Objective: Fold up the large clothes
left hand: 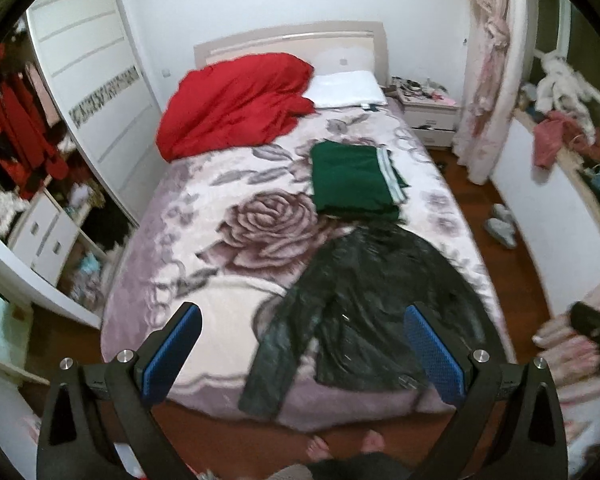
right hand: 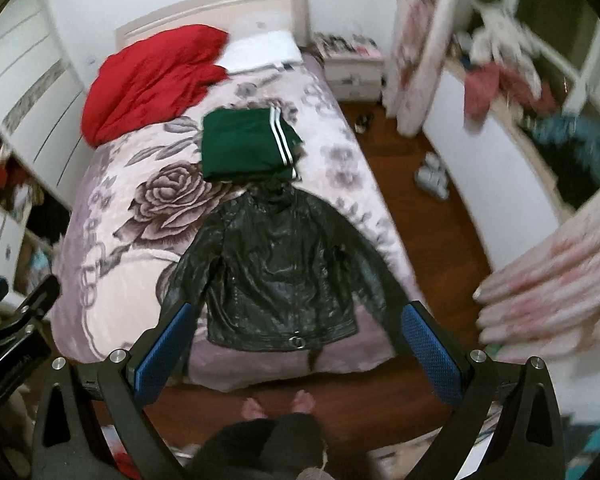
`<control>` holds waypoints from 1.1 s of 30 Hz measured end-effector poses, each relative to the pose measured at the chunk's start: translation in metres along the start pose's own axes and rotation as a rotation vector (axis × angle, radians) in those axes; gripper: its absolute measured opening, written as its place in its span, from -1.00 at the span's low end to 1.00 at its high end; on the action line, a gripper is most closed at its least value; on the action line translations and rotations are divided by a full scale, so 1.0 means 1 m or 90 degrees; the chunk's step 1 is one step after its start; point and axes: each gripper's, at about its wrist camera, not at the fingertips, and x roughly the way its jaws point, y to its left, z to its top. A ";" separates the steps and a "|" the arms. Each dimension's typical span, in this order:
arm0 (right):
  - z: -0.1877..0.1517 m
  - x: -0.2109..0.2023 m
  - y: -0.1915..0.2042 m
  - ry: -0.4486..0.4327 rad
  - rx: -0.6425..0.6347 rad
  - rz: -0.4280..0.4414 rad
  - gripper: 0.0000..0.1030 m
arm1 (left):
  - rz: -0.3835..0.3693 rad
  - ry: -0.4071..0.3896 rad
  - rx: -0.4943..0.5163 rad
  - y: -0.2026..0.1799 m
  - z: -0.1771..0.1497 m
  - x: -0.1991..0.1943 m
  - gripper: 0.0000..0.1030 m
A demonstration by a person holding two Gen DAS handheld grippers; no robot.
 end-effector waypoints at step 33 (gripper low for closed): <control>-0.375 0.574 -0.386 -0.108 1.153 0.364 -0.32 | 0.123 0.366 0.109 -0.207 -0.168 0.467 1.00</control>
